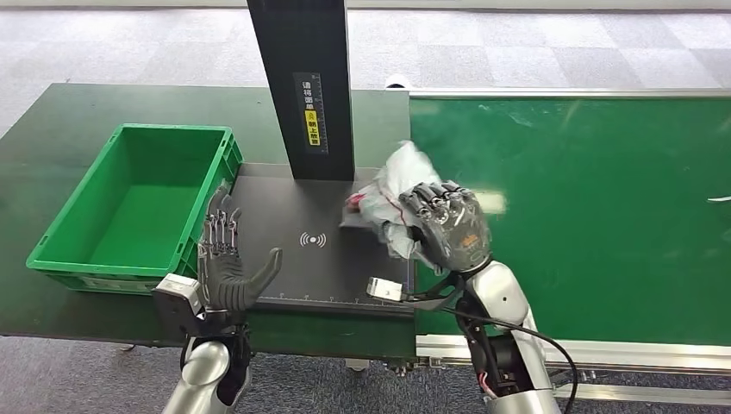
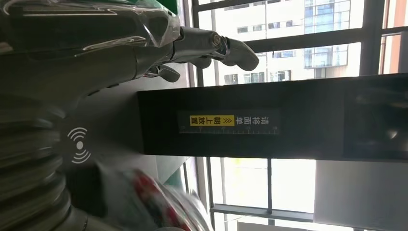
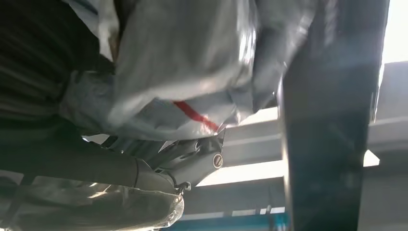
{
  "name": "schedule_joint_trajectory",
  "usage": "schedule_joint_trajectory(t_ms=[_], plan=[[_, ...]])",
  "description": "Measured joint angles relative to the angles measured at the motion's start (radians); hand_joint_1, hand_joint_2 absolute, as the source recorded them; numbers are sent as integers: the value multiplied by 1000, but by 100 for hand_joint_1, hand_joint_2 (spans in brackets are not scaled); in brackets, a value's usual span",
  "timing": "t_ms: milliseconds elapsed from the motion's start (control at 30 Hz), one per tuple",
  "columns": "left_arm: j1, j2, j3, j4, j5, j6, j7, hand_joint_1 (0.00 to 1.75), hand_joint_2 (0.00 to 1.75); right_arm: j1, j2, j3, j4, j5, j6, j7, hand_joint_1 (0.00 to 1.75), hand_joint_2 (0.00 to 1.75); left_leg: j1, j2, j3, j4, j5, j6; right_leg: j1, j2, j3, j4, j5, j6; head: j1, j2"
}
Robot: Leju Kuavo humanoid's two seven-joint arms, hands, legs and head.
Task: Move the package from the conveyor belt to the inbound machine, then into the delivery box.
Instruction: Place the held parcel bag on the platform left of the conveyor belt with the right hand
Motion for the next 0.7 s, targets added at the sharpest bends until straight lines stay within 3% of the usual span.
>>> schedule_joint_trajectory(t_ms=[333, 600, 700], plan=[[-8, 11, -26, 22, 19, 2, 8, 0, 175, -41, 19, 213, 273, -25, 0, 19, 175, 175, -1, 0, -2, 0, -1, 0, -1, 0, -1, -1, 0, 0, 0, 0], [-9, 11, -26, 23, 17, -10, 24, 0, 175, -45, 23, 256, 361, -73, -1, 47, 175, 175, 0, 0, -1, 0, 0, 0, 0, 0, -1, -1, 0, 0, 0, 0], [-3, 12, -25, 24, 14, -10, 25, 0, 175, -42, 22, 226, 371, -166, -1, 57, 175, 175, 0, 0, -1, 0, 0, 0, 0, 0, -1, -1, 0, 0, 0, 0]])
